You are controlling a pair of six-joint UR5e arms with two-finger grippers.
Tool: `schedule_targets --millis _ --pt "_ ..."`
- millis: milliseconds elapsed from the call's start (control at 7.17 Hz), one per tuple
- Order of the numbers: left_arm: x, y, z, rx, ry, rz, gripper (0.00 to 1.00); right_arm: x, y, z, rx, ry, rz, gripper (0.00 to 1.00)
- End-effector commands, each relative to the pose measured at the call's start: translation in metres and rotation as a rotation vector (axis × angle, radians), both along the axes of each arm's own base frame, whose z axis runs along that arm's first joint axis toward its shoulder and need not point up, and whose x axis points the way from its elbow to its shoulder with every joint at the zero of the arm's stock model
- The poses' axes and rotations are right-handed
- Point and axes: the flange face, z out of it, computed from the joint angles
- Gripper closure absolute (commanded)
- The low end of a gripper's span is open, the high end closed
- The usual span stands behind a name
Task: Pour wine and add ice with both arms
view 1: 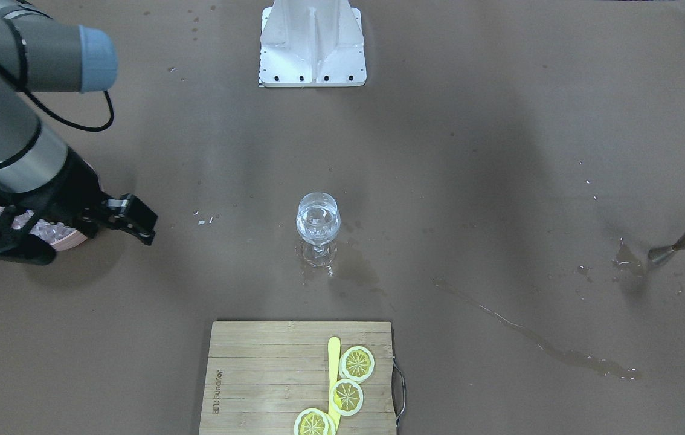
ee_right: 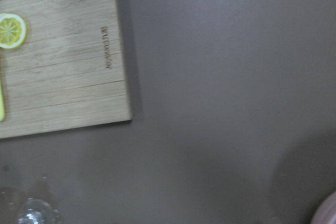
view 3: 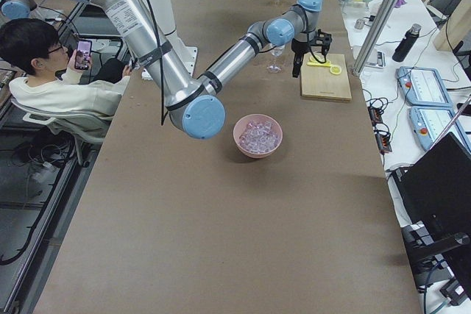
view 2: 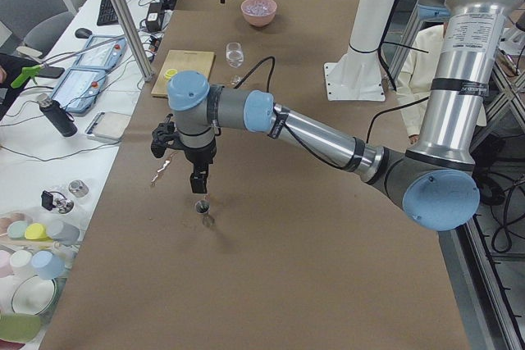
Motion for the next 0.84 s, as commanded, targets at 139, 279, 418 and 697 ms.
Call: schedule_targets --millis 139,279,418,697 --pt "-0.007 -0.011 -0.014 0.004 -0.004 0.007 0.02 0.116 0.057 0.121 0.080 0.069 -0.081 0.06" --pt "-0.006 -0.012 -0.018 0.009 -0.003 0.008 0.02 0.152 0.080 0.151 0.101 0.089 -0.096 0.06" --pt "-0.007 -0.013 -0.020 0.013 -0.003 0.006 0.02 0.190 0.098 0.180 0.103 0.093 -0.099 0.06" --pt "-0.007 -0.013 -0.021 0.015 -0.003 0.006 0.02 0.251 0.137 0.237 0.112 0.108 -0.121 0.04"
